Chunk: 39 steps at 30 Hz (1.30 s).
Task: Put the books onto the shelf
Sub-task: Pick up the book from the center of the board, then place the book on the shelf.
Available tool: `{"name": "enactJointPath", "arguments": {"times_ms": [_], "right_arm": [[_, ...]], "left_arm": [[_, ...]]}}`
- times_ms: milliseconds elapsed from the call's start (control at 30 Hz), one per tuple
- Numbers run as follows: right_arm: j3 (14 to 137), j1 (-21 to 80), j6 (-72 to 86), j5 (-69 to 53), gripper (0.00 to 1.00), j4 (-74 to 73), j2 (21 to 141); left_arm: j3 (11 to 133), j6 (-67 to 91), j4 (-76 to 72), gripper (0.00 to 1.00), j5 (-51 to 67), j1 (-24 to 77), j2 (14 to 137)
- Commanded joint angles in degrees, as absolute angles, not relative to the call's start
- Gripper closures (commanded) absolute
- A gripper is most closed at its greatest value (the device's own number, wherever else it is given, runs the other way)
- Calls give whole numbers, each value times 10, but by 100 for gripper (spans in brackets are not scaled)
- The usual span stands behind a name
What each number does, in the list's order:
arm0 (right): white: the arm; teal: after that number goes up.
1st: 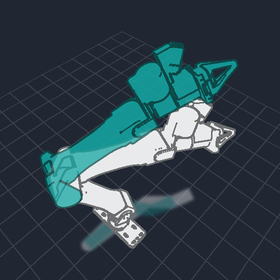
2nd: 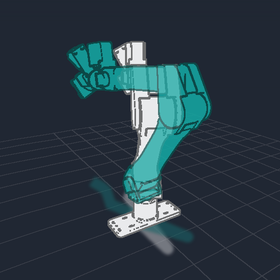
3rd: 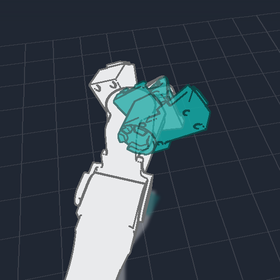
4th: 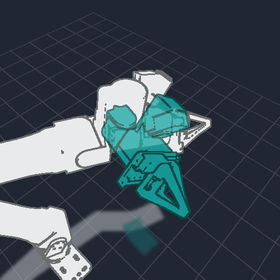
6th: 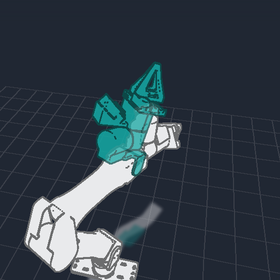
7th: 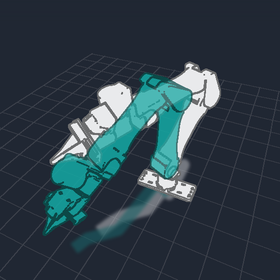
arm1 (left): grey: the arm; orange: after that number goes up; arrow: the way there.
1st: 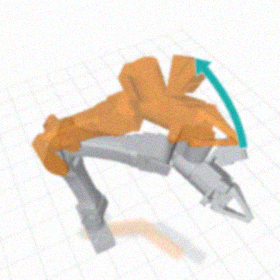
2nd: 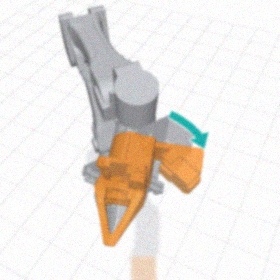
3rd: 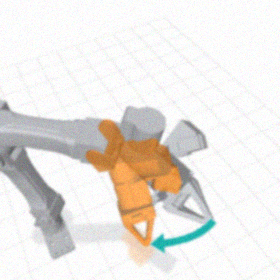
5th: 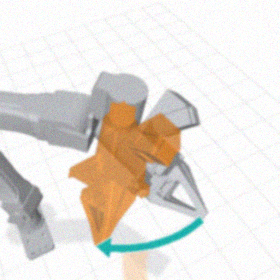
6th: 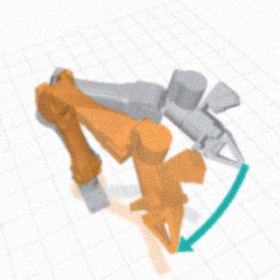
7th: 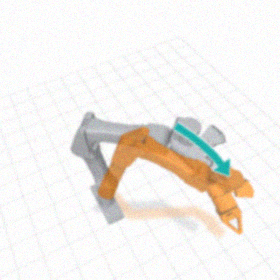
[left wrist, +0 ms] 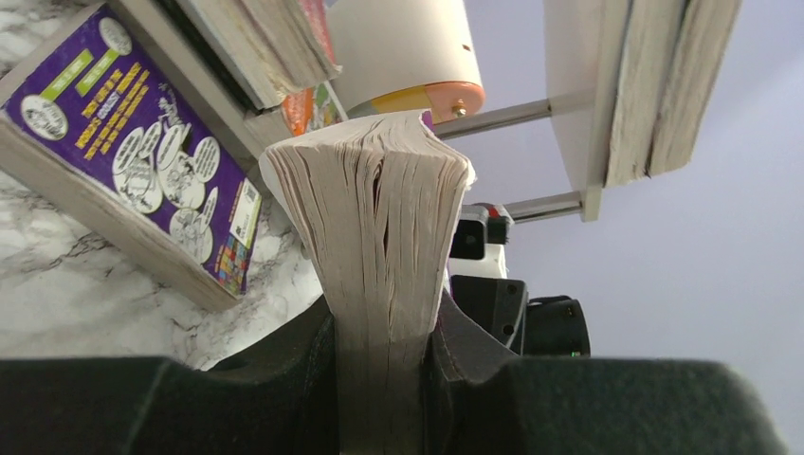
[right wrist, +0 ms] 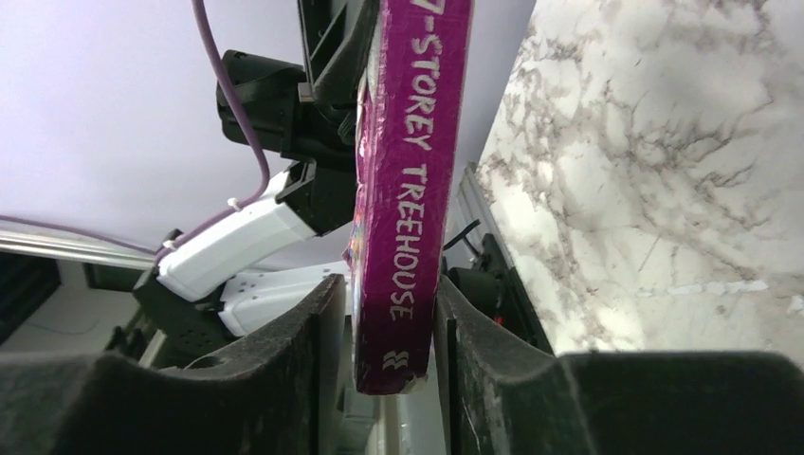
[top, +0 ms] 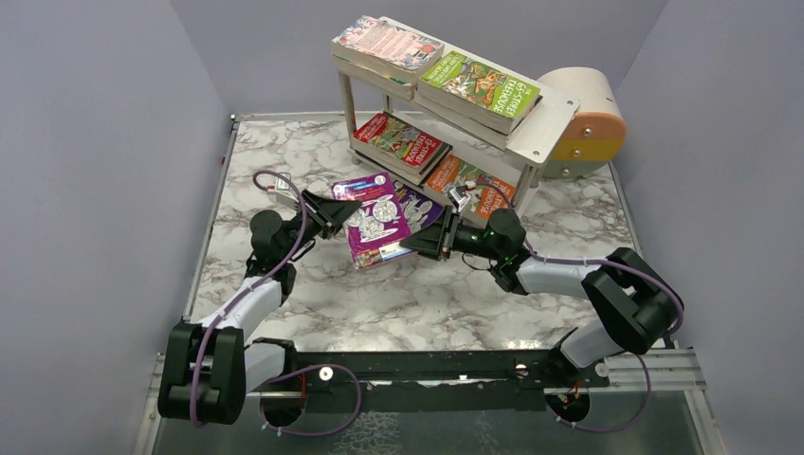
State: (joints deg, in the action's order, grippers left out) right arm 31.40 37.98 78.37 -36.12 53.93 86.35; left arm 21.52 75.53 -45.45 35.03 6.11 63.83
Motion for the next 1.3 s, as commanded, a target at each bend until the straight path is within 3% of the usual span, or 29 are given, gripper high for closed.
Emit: {"name": "enactJointPath", "arguments": {"times_ms": [0,200,367,733,1000,1267], "right_arm": [[304,370,760,-326,55,573,837],[278,358,729,-305,27,534,792],[264,356,657,-264,14,425,702],[333,356,437,17,12,-45,476],[352,356,431,174,11,-175,399],[348,356,442,249,11,-239,346]], "left_arm": [[230,752,-445,100,306,65,650],[270,714,-359,100,270,65,658],[301,705,-317,100,248,65,676],[392,702,-261,100,115,168,699],[427,745,-293,100,-46,285,734],[463,770,-369,100,-255,410,786]]}}
